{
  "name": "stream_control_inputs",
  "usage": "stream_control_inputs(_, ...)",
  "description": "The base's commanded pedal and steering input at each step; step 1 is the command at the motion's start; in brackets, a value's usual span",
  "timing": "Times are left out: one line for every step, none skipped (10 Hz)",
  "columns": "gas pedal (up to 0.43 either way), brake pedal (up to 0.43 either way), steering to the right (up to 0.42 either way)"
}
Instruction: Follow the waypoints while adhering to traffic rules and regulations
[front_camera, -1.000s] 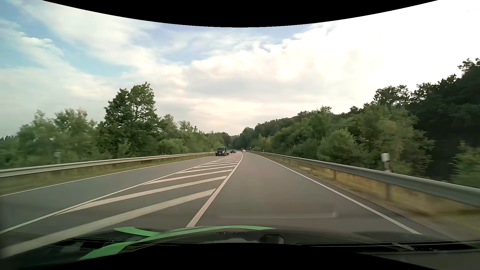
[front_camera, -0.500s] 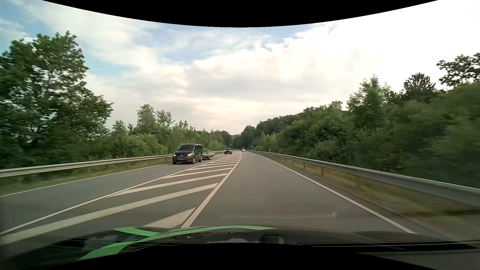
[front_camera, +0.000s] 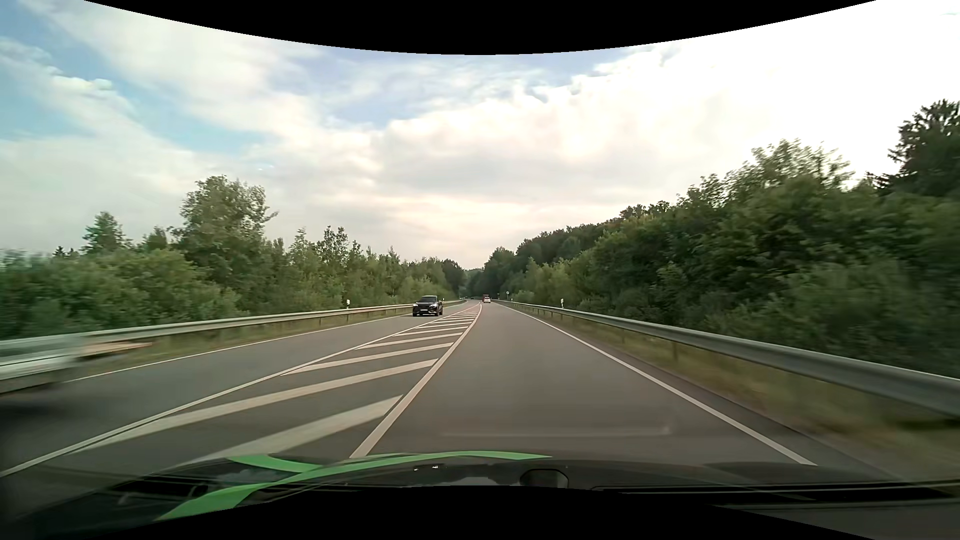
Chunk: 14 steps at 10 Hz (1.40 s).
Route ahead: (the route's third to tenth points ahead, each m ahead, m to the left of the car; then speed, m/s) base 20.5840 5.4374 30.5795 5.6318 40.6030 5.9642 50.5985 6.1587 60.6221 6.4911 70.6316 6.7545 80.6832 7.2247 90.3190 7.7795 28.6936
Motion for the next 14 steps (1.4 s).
stream_control_inputs(0.268,0.000,-0.005)
stream_control_inputs(0.268,0.000,-0.005)
stream_control_inputs(0.268,0.000,-0.005)
stream_control_inputs(0.268,0.000,-0.005)
stream_control_inputs(0.268,0.000,-0.005)
stream_control_inputs(0.268,0.000,-0.005)
stream_control_inputs(0.268,0.000,-0.005)
stream_control_inputs(0.268,0.000,-0.006)
stream_control_inputs(0.268,0.000,-0.006)
stream_control_inputs(0.268,0.000,-0.007)
stream_control_inputs(0.260,0.000,-0.007)
stream_control_inputs(0.240,0.000,-0.007)
stream_control_inputs(0.240,0.000,-0.007)
stream_control_inputs(0.240,0.000,-0.007)
